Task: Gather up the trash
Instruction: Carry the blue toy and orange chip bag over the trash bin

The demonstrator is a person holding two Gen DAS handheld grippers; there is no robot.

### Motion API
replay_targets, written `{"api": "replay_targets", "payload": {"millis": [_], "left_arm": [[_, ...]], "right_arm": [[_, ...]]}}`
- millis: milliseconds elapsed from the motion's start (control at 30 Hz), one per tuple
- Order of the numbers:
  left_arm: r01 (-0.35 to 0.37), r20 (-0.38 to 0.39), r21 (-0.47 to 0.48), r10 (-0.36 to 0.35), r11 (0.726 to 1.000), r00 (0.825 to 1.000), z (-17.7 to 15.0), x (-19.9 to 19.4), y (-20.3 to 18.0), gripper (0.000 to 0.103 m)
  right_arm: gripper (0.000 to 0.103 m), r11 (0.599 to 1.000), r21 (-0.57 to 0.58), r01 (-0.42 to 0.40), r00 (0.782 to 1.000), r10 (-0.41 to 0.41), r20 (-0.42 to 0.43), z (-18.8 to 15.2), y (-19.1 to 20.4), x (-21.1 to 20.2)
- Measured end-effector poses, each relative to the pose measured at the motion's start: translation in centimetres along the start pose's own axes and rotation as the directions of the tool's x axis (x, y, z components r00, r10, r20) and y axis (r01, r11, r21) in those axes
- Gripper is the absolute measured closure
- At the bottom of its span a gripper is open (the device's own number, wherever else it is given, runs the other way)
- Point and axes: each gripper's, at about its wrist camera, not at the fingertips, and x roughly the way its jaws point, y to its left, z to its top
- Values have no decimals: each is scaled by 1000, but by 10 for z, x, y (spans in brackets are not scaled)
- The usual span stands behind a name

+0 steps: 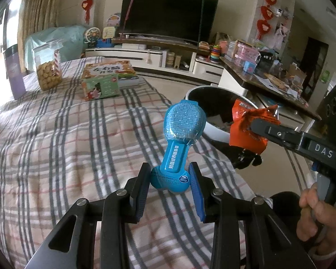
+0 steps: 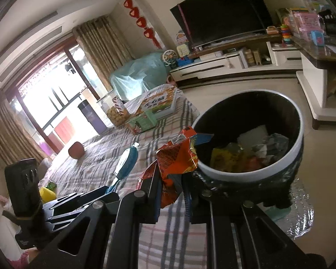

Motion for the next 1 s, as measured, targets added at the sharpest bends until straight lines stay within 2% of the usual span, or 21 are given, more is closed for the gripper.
{"api": "replay_targets", "payload": {"millis": [1000], "left_arm": [[49,1,76,-49,996,999,31,34,-42,70]], "right_arm": [[87,995,36,90,995,-92,44,21,-45,-15]]}}
